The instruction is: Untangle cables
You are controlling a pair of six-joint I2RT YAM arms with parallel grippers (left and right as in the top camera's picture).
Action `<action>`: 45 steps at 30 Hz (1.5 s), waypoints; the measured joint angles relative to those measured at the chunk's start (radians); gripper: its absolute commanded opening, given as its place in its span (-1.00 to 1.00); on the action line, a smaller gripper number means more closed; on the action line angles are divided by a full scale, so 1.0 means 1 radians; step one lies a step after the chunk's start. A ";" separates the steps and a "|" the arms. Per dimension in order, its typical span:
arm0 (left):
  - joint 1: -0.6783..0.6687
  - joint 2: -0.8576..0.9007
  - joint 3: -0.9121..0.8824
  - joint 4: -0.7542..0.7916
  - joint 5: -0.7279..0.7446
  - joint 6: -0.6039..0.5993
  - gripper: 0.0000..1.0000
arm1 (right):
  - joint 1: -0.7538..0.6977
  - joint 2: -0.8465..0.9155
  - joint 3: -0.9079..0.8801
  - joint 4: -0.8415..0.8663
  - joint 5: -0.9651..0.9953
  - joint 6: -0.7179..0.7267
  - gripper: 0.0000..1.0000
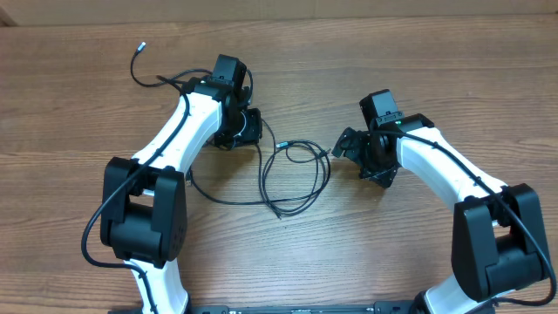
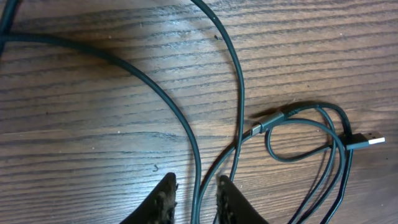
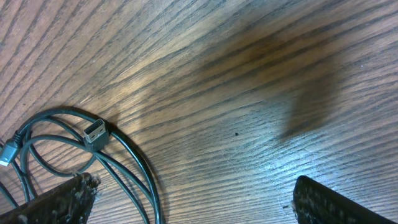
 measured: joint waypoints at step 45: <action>0.000 0.000 0.000 0.008 0.006 0.002 -0.92 | 0.000 0.000 0.000 0.000 0.000 0.000 1.00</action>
